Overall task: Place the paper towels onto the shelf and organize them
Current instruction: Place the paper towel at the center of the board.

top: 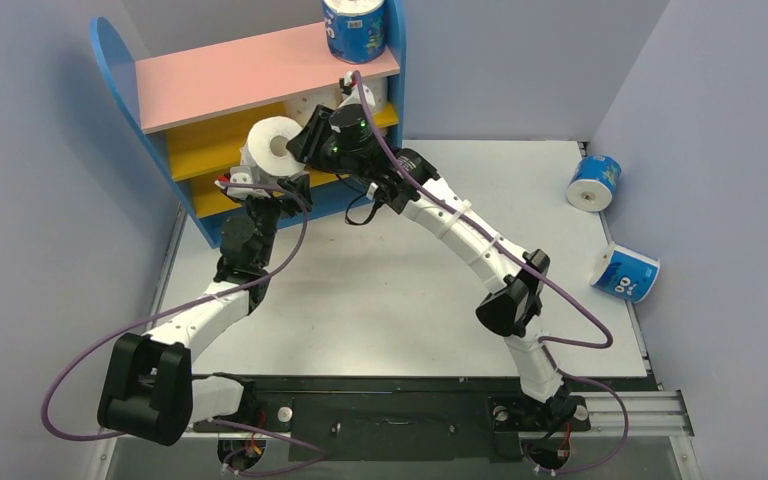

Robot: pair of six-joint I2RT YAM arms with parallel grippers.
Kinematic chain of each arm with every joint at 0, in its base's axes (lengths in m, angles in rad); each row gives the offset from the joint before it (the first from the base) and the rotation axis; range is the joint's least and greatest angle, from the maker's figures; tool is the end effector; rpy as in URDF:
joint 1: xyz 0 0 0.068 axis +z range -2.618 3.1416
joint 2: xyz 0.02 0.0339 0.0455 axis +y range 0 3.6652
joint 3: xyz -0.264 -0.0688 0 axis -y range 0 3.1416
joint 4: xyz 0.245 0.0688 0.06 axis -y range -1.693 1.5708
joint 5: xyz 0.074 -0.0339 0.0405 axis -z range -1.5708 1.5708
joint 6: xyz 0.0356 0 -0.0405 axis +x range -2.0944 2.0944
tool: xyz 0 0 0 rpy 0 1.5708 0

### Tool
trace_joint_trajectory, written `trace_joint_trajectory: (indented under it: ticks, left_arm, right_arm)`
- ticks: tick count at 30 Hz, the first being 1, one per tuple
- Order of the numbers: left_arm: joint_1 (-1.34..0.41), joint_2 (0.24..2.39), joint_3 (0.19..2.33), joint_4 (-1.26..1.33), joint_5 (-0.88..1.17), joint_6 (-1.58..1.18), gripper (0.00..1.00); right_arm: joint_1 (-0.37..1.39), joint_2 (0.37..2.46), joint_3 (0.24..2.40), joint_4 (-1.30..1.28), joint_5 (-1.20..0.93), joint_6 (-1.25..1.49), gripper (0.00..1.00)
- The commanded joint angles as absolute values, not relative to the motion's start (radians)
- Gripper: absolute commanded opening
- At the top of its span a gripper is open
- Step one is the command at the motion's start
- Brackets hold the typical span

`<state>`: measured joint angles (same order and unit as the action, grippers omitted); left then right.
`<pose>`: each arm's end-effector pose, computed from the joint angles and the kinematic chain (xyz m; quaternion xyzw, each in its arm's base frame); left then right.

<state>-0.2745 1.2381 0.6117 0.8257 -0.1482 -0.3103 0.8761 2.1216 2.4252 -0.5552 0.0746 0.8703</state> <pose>0.2656 -0.0693 0.2896 -0.0686 0.6304 -0.1776 0.7526 0.3094 0.3671 0.4417 0.0206 0.7898 0.4504 0.4160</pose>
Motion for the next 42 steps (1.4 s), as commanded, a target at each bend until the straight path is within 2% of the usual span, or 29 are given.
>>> trace_joint_trajectory:
  ticks: [1, 22, 31, 36, 42]
  left_arm:
    - [-0.285, 1.252, 0.673, 0.869, -0.147, -0.308, 0.96]
    - [-0.287, 1.140, 0.680, 0.843, -0.226, -0.213, 0.96]
    - [-0.287, 1.006, 0.659, 0.685, -0.199, -0.210, 0.96]
    - [-0.287, 0.897, 0.666, 0.499, -0.209, -0.268, 0.96]
    - [-0.286, 0.754, 0.682, 0.234, -0.400, -0.375, 0.96]
  right_arm:
    - [0.869, 2.138, 2.467, -0.518, 0.030, 0.894, 0.02]
    - [0.832, 2.159, 2.489, -0.528, 0.091, 0.882, 0.00]
    - [0.826, 2.097, 2.431, -0.509, 0.129, 0.855, 0.00]
    - [0.796, 1.944, 2.243, -0.470, 0.134, 0.837, 0.00]
    - [0.761, 1.697, 1.953, -0.487, 0.195, 0.717, 0.00]
